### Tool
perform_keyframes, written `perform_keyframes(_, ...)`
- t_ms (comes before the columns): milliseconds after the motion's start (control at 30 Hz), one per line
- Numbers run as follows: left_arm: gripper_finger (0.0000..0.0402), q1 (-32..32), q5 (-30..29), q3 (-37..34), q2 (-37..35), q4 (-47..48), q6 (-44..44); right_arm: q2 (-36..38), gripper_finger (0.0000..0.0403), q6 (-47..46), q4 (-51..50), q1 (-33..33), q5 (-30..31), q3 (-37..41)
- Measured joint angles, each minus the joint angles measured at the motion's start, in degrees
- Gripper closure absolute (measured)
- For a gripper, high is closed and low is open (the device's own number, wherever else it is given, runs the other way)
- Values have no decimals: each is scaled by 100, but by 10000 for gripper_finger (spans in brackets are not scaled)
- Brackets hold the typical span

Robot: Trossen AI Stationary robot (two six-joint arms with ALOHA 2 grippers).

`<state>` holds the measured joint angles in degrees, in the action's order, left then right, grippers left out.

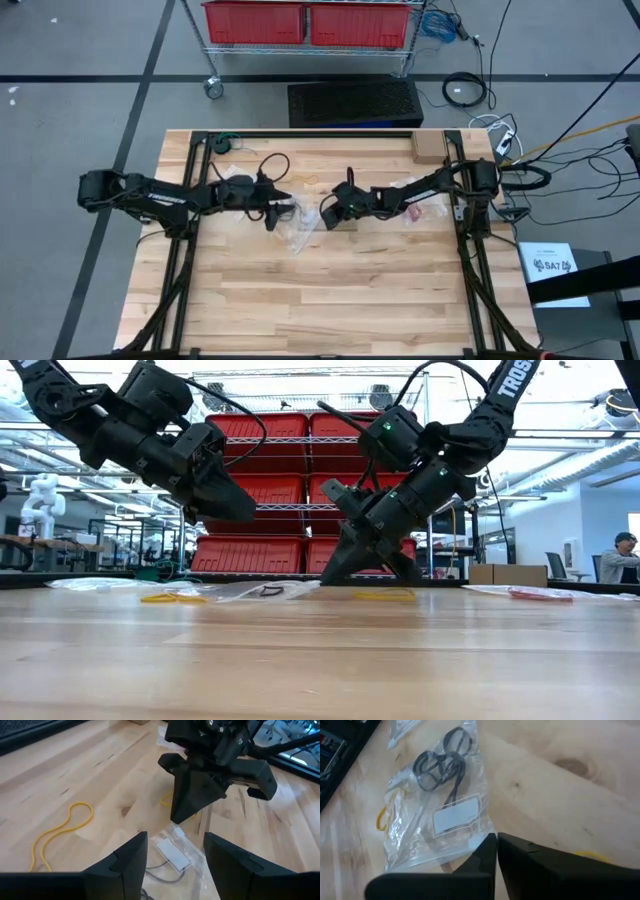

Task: Sort rubber bands
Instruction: Close the zip bag

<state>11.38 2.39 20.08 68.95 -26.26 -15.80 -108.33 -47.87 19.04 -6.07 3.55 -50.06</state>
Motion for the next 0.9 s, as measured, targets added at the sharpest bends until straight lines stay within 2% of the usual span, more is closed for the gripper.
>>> perform_keyframes(333, 204, 31, -30, 0, 1, -31, 19, 2, 402, 332, 265, -38, -154, 0)
perform_keyframes(433, 204, 31, -28, 0, 2, -27, 19, 2, 397, 86, 210, -90, -243, 0)
perform_keyframes(567, 203, 31, -79, 0, 2, -24, 19, 2, 365, -36, 128, -162, -244, 0)
perform_keyframes(733, 203, 31, -100, 0, 2, -22, 18, -49, 303, -507, 206, -187, -664, 0)
perform_keyframes(900, 203, 31, -108, 0, 2, -18, 19, -298, 252, -845, 402, -222, -621, -16)
